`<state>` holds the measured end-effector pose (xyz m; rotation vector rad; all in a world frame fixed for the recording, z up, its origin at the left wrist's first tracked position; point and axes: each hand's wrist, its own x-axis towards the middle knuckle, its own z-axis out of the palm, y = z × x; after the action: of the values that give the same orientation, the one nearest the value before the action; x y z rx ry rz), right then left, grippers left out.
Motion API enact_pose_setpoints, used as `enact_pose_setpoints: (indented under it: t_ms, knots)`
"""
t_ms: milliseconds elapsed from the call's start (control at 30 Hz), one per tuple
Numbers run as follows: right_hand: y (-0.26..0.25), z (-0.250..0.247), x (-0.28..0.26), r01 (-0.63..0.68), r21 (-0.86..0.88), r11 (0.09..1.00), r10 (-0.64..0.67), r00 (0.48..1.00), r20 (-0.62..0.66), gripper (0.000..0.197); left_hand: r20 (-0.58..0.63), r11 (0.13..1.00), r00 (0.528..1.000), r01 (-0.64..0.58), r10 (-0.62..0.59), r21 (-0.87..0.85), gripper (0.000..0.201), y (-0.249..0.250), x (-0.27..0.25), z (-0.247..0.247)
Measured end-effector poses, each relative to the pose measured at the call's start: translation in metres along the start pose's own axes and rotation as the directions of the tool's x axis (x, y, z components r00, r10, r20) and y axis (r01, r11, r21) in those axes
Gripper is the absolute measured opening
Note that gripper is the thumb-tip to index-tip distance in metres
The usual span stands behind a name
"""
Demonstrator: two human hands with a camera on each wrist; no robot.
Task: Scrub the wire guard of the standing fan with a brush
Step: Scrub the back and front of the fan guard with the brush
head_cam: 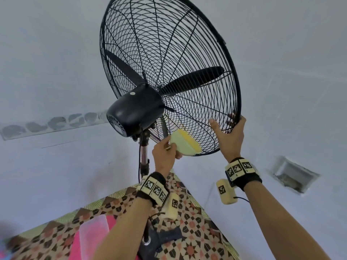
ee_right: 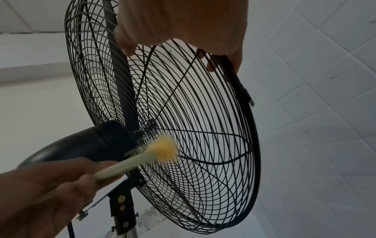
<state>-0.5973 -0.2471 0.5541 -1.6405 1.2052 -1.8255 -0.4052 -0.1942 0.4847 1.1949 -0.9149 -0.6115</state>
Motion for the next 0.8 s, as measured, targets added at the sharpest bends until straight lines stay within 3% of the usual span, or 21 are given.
enact_pose_setpoints:
  t_ms: [67, 200, 300, 400, 633, 733, 800]
  knots:
    - [-0.001, -0.001, 0.000, -0.001, 0.004, 1.000, 0.001, 1.000, 0.013, 0.083, 0.013, 1.000, 1.000, -0.004, 0.004, 0.014, 0.030, -0.001, 0.002, -0.007]
    - [-0.002, 0.000, -0.003, -0.002, 0.003, 1.000, 0.002, 1.000, 0.009, 0.086, -0.167, 0.997, 0.985, -0.049, 0.038, -0.058, 0.036, 0.014, 0.019, -0.012]
    - [0.000, -0.001, -0.004, -0.007, -0.001, 1.000, 0.007, 1.000, -0.010, 0.087, -0.033, 0.995, 0.994, -0.101, 0.102, 0.018, 0.031, 0.014, 0.010, -0.004]
    - [-0.001, -0.001, -0.004, -0.015, -0.006, 1.000, 0.015, 1.000, -0.008, 0.089, 0.119, 0.991, 0.989, -0.101, 0.090, 0.083, 0.033, 0.005, -0.004, -0.007]
    - [-0.004, -0.001, -0.007, -0.007, -0.024, 1.000, 0.006, 1.000, -0.009, 0.088, -0.170, 0.994, 0.980, -0.107, 0.106, 0.003, 0.033, 0.012, 0.026, -0.018]
    - [-0.003, -0.001, -0.008, -0.011, -0.020, 1.000, 0.011, 1.000, -0.021, 0.088, -0.098, 0.995, 0.990, -0.099, 0.100, 0.012, 0.034, 0.011, 0.015, -0.004]
    - [-0.003, 0.000, -0.007, -0.014, -0.023, 1.000, 0.013, 1.000, -0.026, 0.088, 0.049, 0.994, 0.995, -0.085, 0.081, 0.071, 0.034, -0.001, -0.004, 0.002]
